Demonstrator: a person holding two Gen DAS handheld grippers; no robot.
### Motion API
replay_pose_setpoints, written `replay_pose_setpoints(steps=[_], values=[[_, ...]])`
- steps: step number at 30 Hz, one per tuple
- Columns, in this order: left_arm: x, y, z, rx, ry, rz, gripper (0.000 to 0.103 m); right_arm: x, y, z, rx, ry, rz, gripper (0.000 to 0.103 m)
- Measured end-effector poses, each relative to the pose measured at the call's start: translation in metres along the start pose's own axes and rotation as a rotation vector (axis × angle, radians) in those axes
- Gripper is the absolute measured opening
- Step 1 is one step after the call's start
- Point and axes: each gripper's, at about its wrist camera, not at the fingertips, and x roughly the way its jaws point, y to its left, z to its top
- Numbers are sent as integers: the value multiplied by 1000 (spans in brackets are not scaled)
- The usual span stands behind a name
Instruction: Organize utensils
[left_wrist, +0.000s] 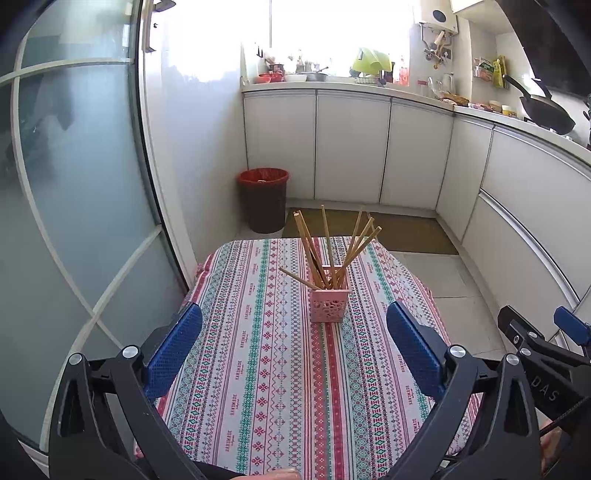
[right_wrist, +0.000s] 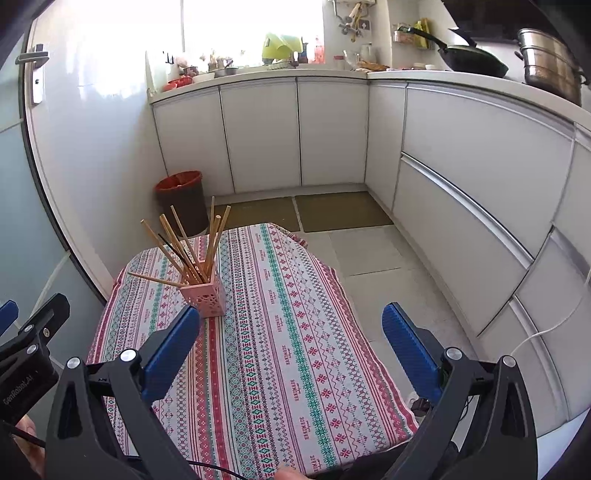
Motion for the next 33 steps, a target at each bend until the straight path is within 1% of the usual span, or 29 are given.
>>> replay_pose_setpoints(steps=[17,33], values=[[6,-1,-2,-5,14,-2,96,6,-3,1,8,19,7,96],[4,-2,-2,-1,20,3,96,5,-2,1,8,19,9,96]])
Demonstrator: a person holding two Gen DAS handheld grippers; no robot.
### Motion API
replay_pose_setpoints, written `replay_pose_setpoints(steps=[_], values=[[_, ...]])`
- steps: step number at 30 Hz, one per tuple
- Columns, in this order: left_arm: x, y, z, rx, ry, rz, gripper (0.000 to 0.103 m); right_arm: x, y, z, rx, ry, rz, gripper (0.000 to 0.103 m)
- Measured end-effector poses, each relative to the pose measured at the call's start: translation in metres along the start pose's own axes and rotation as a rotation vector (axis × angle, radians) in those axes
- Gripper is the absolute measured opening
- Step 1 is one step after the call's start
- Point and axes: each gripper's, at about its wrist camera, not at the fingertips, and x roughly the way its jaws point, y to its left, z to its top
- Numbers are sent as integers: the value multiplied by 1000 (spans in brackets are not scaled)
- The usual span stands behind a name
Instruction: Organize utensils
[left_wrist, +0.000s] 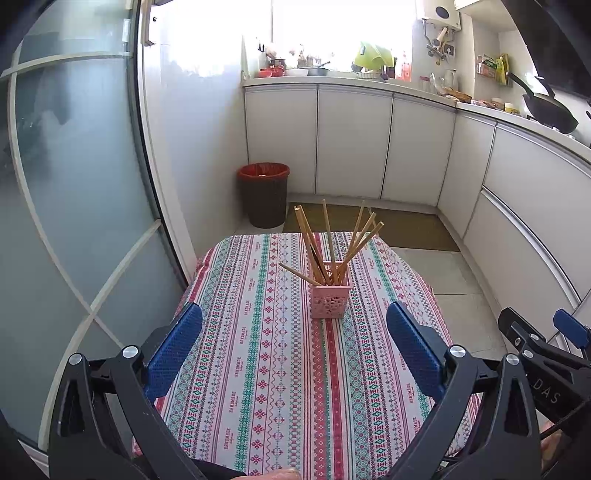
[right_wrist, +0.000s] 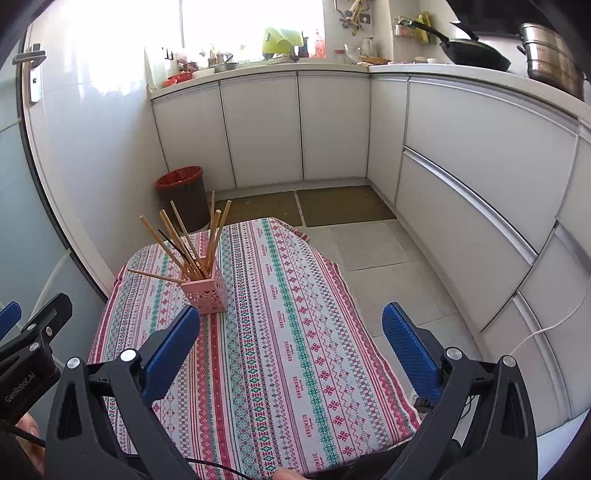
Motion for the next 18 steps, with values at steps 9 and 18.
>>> replay_pose_setpoints(steps=[9,18], values=[[0,0,0,-2,0,2,96,1,1,-2,3,6,2,96],[0,-2,-1,-6,4,5,96,2,-1,-2,3,13,6,96]])
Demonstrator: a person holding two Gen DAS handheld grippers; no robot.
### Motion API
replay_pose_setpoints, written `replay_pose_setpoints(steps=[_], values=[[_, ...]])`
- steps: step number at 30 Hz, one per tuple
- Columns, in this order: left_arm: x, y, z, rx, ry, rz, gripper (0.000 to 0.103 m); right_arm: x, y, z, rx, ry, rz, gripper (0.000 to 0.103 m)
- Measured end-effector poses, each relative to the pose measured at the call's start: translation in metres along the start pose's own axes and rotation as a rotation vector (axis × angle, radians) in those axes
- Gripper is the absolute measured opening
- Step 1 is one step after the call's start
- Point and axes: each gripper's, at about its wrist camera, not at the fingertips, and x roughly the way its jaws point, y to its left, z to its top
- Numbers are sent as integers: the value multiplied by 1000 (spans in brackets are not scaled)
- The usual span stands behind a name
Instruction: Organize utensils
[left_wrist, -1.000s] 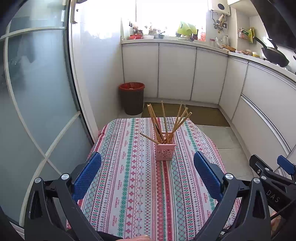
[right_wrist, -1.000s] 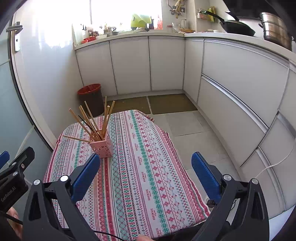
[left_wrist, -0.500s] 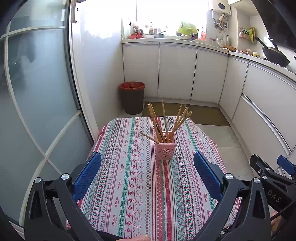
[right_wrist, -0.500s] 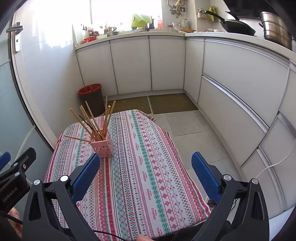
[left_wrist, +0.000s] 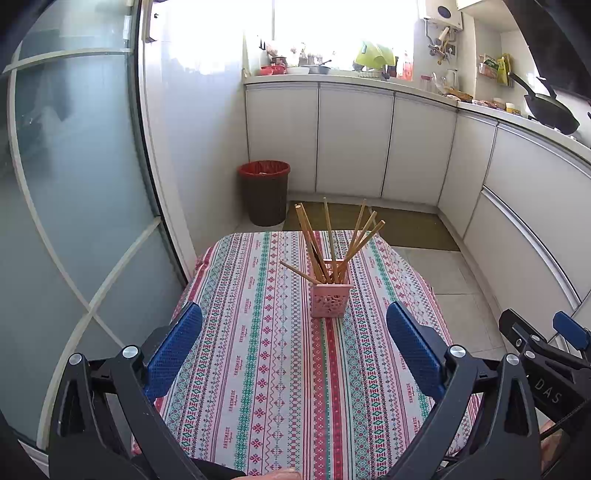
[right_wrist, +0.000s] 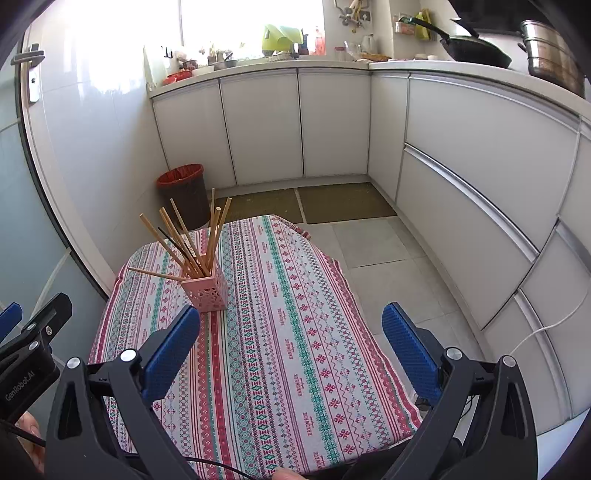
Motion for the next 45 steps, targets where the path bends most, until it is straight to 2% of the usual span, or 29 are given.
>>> replay_pose_setpoints(steps=[36,45], values=[[5,-4,-4,-12,16,7,96,4,3,-1,-9,20,5,96],[4,-12,-7,39,-9,18,94,5,2,-2,-7,27,10,96]])
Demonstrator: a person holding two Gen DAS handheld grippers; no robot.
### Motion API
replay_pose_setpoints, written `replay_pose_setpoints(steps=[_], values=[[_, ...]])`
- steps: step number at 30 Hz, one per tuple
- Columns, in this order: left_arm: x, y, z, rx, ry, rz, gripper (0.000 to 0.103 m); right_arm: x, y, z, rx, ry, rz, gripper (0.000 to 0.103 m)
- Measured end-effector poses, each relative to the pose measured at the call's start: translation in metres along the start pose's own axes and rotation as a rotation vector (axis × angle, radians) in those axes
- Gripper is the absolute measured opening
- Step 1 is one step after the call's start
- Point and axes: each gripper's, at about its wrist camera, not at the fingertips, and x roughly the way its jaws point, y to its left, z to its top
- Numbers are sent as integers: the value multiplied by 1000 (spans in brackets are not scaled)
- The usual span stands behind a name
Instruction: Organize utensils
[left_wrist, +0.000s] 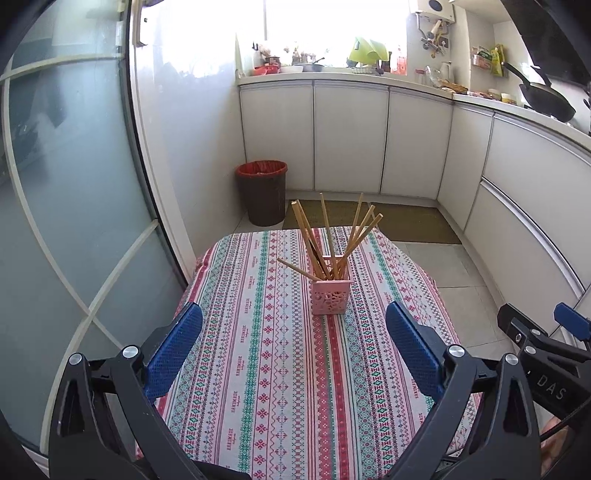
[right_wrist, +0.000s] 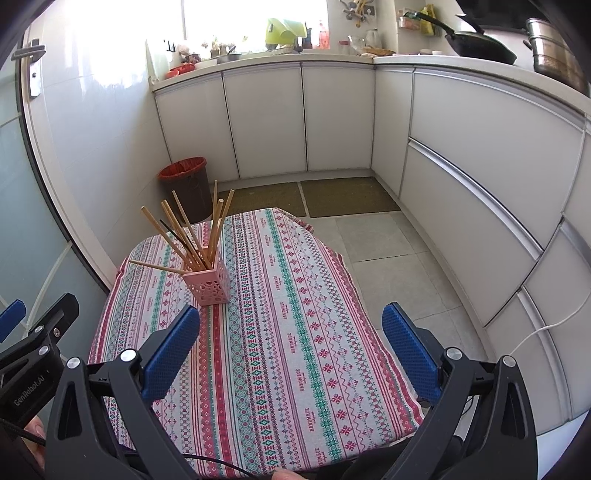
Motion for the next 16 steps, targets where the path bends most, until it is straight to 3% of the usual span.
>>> replay_pose_setpoints(steps=[7,12,16], values=[[-7,1,2,0,-48,-14,85,0,-1,0,6,4,5,96],[-3,8,3,-39,-16,5,96,-2,-2,1,9,-4,7,96],[-3,7,5,-42,-4,1,96,-2,-2,2,15,-4,12,96]])
